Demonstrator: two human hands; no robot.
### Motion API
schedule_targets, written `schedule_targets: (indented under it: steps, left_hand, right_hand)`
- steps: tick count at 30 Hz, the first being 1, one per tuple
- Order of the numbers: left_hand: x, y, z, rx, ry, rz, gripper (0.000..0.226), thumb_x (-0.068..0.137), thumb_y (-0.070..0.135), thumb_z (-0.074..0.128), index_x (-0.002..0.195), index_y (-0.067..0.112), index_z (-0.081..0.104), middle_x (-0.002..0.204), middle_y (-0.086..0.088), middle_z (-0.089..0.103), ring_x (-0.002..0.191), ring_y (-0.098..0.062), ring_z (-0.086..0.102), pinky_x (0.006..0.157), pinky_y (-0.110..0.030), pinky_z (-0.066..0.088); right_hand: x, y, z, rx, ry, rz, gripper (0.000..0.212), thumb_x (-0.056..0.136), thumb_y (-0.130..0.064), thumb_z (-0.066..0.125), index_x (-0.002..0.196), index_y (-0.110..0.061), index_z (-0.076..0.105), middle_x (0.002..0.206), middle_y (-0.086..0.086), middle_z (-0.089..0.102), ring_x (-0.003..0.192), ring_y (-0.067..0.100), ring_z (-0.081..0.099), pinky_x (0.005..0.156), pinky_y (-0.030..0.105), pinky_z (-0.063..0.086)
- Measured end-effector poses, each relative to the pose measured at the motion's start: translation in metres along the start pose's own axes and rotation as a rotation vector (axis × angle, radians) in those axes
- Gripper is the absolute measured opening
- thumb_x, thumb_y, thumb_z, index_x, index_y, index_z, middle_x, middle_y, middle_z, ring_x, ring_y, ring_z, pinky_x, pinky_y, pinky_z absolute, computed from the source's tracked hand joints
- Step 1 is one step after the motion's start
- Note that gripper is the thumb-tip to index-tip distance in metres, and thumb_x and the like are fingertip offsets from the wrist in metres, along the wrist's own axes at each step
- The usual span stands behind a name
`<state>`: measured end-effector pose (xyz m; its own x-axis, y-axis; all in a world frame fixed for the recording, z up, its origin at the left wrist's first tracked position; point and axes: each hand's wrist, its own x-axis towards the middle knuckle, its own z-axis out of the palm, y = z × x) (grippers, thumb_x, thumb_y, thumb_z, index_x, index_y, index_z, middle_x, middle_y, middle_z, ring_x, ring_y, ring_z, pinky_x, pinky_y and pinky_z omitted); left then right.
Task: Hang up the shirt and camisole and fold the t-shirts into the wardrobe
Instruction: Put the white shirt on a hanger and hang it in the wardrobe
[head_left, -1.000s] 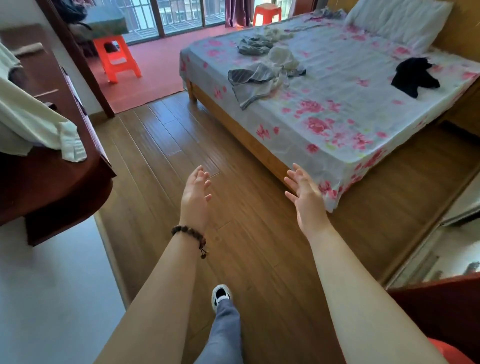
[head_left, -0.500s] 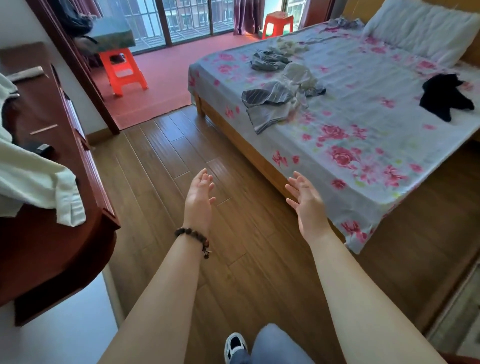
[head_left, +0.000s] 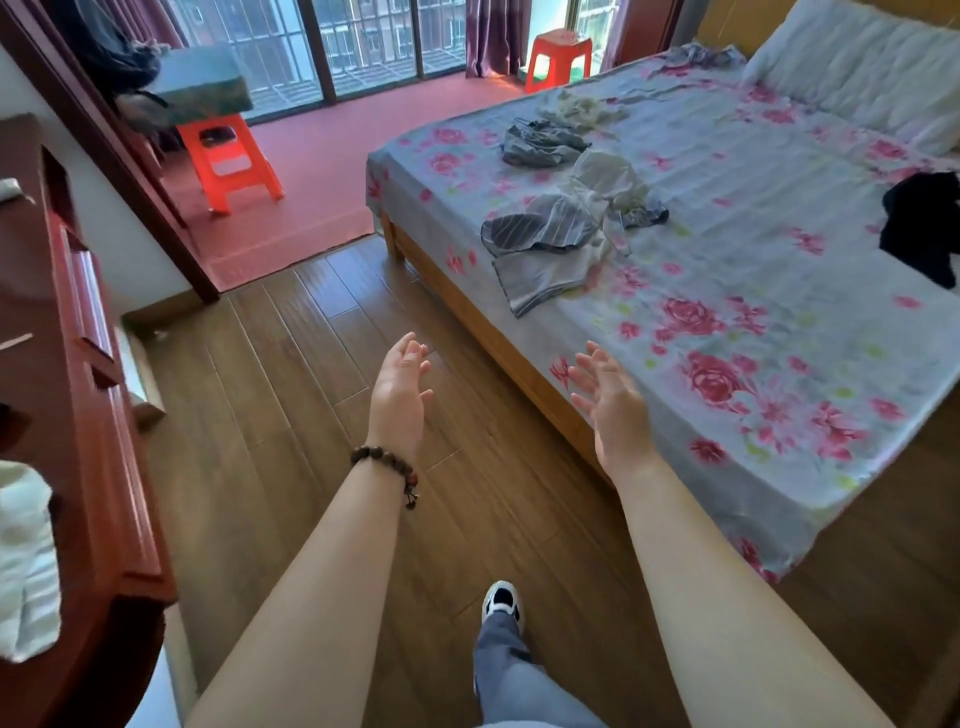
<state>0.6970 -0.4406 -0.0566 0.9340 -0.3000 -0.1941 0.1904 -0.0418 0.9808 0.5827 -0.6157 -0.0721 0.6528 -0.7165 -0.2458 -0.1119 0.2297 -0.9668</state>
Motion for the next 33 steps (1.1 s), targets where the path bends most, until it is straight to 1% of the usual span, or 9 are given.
schedule_targets:
  steps: [6,9,14,16,20,23,27,30,33]
  left_hand:
    - [0.093,0.040,0.041,-0.019,0.018,0.028,0.046,0.102,0.037,0.035,0.144,0.017,0.038,0.136,0.000,0.050,0.122,-0.014,0.050,0.104,-0.043,0.043]
    - [0.125,0.046,0.053,-0.007,0.017,0.020,0.047,0.102,0.038,0.035,0.144,0.018,0.039,0.136,0.000,0.050,0.122,-0.015,0.050,0.104,-0.044,0.043]
    - [0.179,0.050,0.069,0.003,0.001,-0.005,0.045,0.102,0.036,0.034,0.143,0.018,0.039,0.136,0.000,0.051,0.122,-0.014,0.050,0.103,-0.044,0.043]
    - [0.205,0.050,0.074,0.018,-0.019,-0.007,0.045,0.103,0.037,0.034,0.144,0.019,0.038,0.137,0.000,0.050,0.123,-0.014,0.049,0.104,-0.044,0.043]
    - [0.264,0.052,0.086,0.030,-0.067,-0.014,0.045,0.103,0.036,0.033,0.144,0.018,0.038,0.138,-0.001,0.049,0.124,-0.016,0.049,0.104,-0.044,0.043]
    - [0.316,0.059,0.094,0.035,-0.100,-0.014,0.046,0.103,0.036,0.033,0.144,0.017,0.038,0.139,-0.002,0.049,0.124,-0.015,0.049,0.104,-0.043,0.043]
    - [0.392,0.075,0.102,0.027,-0.133,-0.002,0.046,0.103,0.036,0.033,0.143,0.014,0.038,0.137,-0.003,0.051,0.124,-0.017,0.049,0.105,-0.045,0.042]
    - [0.445,0.087,0.113,0.020,-0.179,-0.020,0.046,0.102,0.035,0.034,0.143,0.013,0.038,0.138,-0.005,0.050,0.125,-0.018,0.049,0.106,-0.045,0.041]
    - [0.488,0.096,0.128,-0.008,-0.228,-0.031,0.046,0.103,0.033,0.035,0.144,0.013,0.036,0.140,-0.006,0.048,0.125,-0.019,0.048,0.104,-0.041,0.042]
  right_hand:
    - [0.097,-0.044,0.012,0.061,0.019,-0.017,0.037,0.102,-0.032,0.036,0.134,-0.020,0.049,0.129,0.000,0.056,0.117,0.014,0.055,0.104,0.041,0.042]
    - [0.132,-0.054,0.020,0.056,0.003,-0.021,0.038,0.102,-0.034,0.035,0.135,-0.020,0.048,0.130,-0.001,0.055,0.117,0.012,0.055,0.104,0.040,0.042]
    - [0.187,-0.060,0.035,0.064,-0.001,-0.005,0.031,0.101,-0.033,0.037,0.128,-0.025,0.051,0.130,0.000,0.056,0.117,0.014,0.055,0.103,0.043,0.042]
    - [0.210,-0.061,0.042,0.065,0.005,0.003,0.030,0.101,-0.032,0.038,0.126,-0.026,0.052,0.129,0.001,0.056,0.118,0.015,0.055,0.103,0.042,0.043]
    - [0.262,-0.066,0.063,0.091,0.049,0.019,0.030,0.100,-0.029,0.041,0.126,-0.021,0.053,0.126,0.003,0.058,0.115,0.016,0.057,0.101,0.040,0.044]
    - [0.308,-0.072,0.083,0.110,0.078,0.018,0.033,0.101,-0.027,0.042,0.130,-0.017,0.052,0.129,0.005,0.057,0.116,0.018,0.057,0.098,0.038,0.045]
    - [0.368,-0.088,0.114,0.123,0.091,-0.004,0.024,0.100,-0.029,0.043,0.120,-0.026,0.055,0.128,0.003,0.057,0.114,0.015,0.057,0.098,0.039,0.046]
    - [0.407,-0.098,0.133,0.120,0.126,-0.008,0.026,0.100,-0.030,0.043,0.123,-0.025,0.054,0.124,-0.001,0.058,0.114,0.013,0.057,0.099,0.039,0.045]
    - [0.439,-0.102,0.142,0.123,0.160,-0.019,0.025,0.100,-0.030,0.043,0.123,-0.027,0.053,0.123,-0.003,0.059,0.114,0.014,0.057,0.098,0.038,0.046]
